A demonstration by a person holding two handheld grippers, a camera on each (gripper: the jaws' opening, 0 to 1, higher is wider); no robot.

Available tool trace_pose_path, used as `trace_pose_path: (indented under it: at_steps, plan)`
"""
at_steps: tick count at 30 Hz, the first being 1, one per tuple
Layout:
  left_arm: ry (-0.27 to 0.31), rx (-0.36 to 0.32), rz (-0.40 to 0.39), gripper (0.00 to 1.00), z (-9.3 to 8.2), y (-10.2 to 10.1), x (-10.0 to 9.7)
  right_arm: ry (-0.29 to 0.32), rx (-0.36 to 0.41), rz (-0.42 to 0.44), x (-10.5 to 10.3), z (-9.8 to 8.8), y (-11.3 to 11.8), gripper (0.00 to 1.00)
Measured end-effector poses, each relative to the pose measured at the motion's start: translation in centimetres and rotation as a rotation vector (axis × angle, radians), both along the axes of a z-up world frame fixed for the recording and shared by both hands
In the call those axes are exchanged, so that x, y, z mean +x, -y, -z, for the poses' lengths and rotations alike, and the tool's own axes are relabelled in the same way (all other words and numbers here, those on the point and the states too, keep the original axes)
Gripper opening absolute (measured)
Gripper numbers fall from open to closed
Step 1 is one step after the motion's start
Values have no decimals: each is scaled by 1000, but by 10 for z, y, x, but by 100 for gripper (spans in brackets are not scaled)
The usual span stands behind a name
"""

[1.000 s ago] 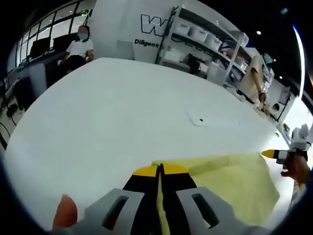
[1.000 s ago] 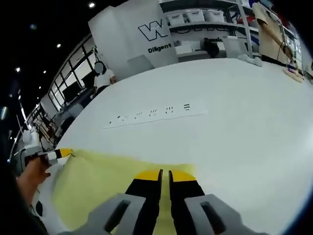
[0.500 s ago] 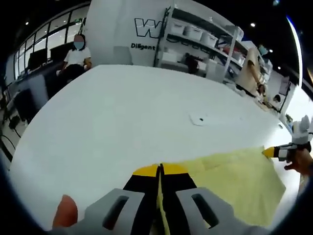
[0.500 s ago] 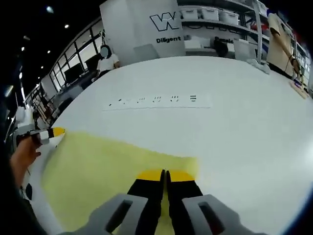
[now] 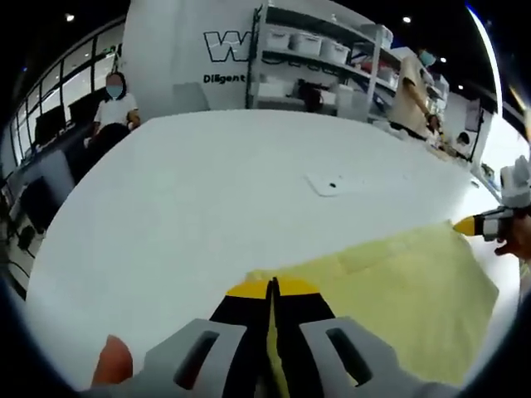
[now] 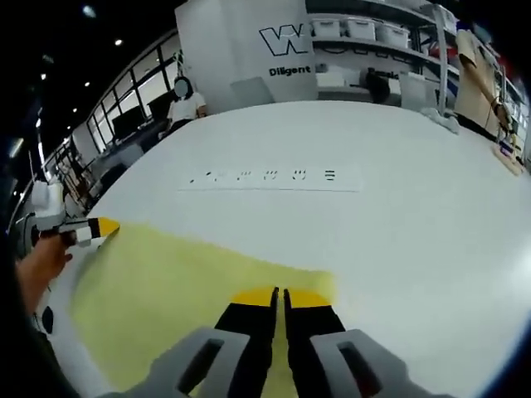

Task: Fold the garment on the visible template until the final outline fits inside the template.

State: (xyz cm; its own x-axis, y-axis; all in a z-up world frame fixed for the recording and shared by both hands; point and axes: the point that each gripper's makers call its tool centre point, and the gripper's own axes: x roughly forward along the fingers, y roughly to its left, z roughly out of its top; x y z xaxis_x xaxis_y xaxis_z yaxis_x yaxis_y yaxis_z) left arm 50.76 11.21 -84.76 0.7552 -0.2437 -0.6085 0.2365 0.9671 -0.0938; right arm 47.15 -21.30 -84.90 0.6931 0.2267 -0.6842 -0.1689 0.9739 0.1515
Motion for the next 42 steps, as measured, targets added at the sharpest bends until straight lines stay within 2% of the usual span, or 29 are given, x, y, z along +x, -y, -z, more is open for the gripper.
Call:
trace_pose_path:
  at_steps: [6, 12, 18, 21, 26, 31, 32, 42]
  plan:
    - [-7, 7, 0, 2, -15, -6, -11, 15, -3, 0, -7, -13, 1, 0]
    - [13, -1, 0, 2, -31, -9, -23, 7, -6, -5, -20, -19, -1, 0]
    - [18, -12, 13, 2, -42, -10, -48, 8, -18, -12, -44, -27, -2, 0]
    - [20, -11, 22, 2, -45, -12, -67, 3, -24, -18, -58, -28, -2, 0]
    - [2, -13, 25, 2, -42, -14, -98, -3, -27, -20, -82, -32, -2, 0]
    - [-17, -22, 19, 2, -39, -17, -119, -11, -29, -21, -102, -33, -3, 0]
    - [-30, -29, 14, 2, -36, -18, -127, -17, -30, -23, -112, -32, -4, 0]
    - [-59, -19, 17, 2, -30, -18, -162, -36, -39, -35, -148, -30, -5, 0]
